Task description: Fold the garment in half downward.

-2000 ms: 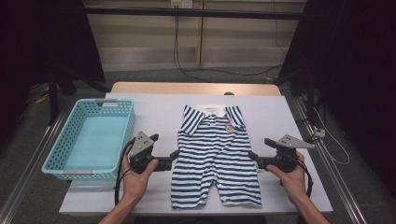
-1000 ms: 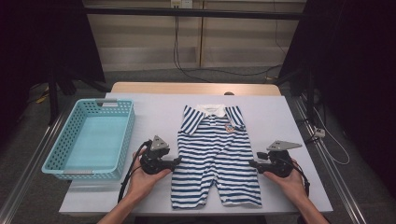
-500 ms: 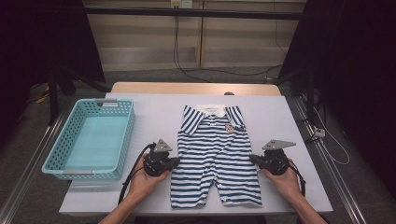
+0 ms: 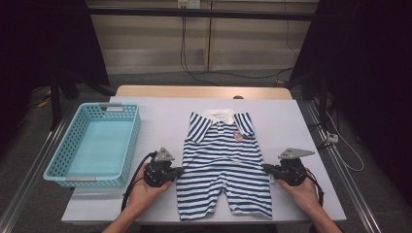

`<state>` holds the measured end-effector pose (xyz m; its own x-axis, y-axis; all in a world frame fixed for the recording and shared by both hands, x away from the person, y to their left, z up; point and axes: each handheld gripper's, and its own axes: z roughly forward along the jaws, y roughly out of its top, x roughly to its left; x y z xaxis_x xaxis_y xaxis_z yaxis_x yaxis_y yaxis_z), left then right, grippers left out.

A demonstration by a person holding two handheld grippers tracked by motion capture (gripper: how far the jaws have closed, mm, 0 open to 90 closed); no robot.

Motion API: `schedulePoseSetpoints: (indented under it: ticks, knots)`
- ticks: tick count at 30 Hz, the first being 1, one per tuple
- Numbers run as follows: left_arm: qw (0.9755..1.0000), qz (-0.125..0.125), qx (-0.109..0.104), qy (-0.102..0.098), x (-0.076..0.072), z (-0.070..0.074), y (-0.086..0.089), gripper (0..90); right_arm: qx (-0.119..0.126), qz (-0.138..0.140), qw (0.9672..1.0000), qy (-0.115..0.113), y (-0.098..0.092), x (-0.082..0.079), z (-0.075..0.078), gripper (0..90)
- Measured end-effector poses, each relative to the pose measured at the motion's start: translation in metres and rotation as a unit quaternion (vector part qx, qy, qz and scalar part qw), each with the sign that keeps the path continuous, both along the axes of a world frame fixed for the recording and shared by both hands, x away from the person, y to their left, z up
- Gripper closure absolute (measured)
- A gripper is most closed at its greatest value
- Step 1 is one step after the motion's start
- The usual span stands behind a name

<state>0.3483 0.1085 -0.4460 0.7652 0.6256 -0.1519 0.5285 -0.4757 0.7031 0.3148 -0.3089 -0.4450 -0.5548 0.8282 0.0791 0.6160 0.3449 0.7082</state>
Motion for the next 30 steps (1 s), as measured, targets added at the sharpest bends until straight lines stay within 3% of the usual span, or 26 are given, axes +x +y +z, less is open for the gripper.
schedulePoseSetpoints:
  ticks: [7, 13, 14, 18, 20, 25, 26, 30]
  knots:
    - [1.0000, -0.004, -0.001, 0.000, -0.003, 0.001, 0.006, 88.5, -0.008, 0.018, 0.9998, -0.002, 0.005, -0.008, 0.002, 90.0]
    - [1.0000, -0.007, -0.001, 0.006, -0.006, 0.002, 0.013, 88.6, -0.004, 0.024, 0.9997, -0.002, 0.002, -0.019, 0.003, 90.0]
    - [0.9999, 0.000, -0.008, 0.013, -0.009, 0.001, 0.012, 88.6, -0.008, 0.027, 0.9996, -0.004, 0.001, -0.019, 0.003, 90.0]
    - [0.9999, -0.010, 0.002, 0.012, -0.014, 0.002, 0.014, 88.6, -0.005, 0.035, 0.9994, 0.001, 0.002, -0.025, 0.003, 90.0]
    - [0.9998, -0.017, -0.003, 0.011, -0.014, 0.002, 0.015, 88.6, -0.006, 0.037, 0.9993, 0.002, 0.002, -0.028, 0.003, 90.0]
    - [0.9994, -0.004, -0.010, 0.033, -0.020, 0.001, 0.018, 88.6, -0.004, 0.043, 0.9990, 0.007, 0.001, -0.032, 0.003, 90.0]
    - [0.9995, -0.011, -0.006, 0.028, -0.020, 0.001, 0.019, 88.7, -0.002, 0.043, 0.9990, 0.009, 0.001, -0.034, 0.002, 90.0]
    - [0.9990, -0.011, -0.016, 0.040, -0.025, 0.001, 0.019, 88.6, 0.001, 0.044, 0.9990, 0.010, 0.001, -0.037, 0.002, 90.0]
